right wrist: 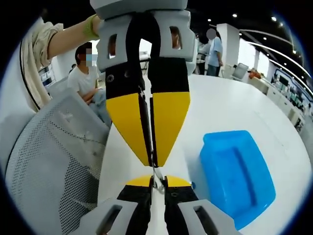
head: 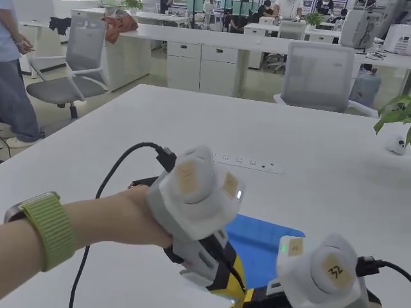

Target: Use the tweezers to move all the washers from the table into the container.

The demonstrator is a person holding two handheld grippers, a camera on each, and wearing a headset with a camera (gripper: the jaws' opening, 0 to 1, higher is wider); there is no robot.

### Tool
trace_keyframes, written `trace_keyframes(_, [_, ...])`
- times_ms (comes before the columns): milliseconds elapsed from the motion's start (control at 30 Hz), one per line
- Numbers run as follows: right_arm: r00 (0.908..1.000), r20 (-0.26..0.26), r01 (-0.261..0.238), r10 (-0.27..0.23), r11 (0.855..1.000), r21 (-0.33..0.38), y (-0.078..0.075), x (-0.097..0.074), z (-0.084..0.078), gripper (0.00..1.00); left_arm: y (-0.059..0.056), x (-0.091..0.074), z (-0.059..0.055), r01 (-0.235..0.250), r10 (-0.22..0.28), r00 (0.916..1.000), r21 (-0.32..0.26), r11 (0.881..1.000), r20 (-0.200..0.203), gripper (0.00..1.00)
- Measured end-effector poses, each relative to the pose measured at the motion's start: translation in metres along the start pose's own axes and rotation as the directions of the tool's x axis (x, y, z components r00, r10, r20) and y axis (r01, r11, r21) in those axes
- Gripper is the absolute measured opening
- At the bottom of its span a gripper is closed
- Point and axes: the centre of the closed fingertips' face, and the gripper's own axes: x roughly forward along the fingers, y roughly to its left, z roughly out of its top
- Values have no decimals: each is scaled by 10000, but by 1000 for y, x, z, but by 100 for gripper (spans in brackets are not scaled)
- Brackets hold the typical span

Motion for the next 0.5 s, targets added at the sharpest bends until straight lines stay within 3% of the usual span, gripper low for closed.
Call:
trace_keyframes(167, [9997, -69, 227, -225, 9993, 287, 0, 0, -1, 4, -2, -1, 0, 98, -102, 9998, 253, 9996, 167, 0])
trace_keyframes(267, [9988, 8, 483, -485, 9962, 720, -3, 1, -1, 4, 2, -2, -1, -99, 114, 9986, -297, 9995, 508, 0])
trace_keyframes(333, [9986, 68, 510, -516, 9960, 733, -3, 1, 0, 3, 2, -2, -1, -242, 324, 9947, -838, 9962, 977, 0])
trace_keyframes(433, [9977, 204, 638, -651, 9963, 580, 0, 5, 2, 3, 4, -4, -2, -522, 933, 9780, -2142, 9754, 1866, 10])
trace_keyframes(467, [9974, 239, 672, -686, 9961, 573, 0, 5, 2, 3, 4, -5, -4, -666, 1172, 9729, -2437, 9676, 1995, 16])
trace_keyframes(500, [9968, 284, 730, -747, 9956, 583, -1, 6, 3, 2, 7, -8, -6, -1046, 1678, 9624, -2788, 9546, 2137, 20])
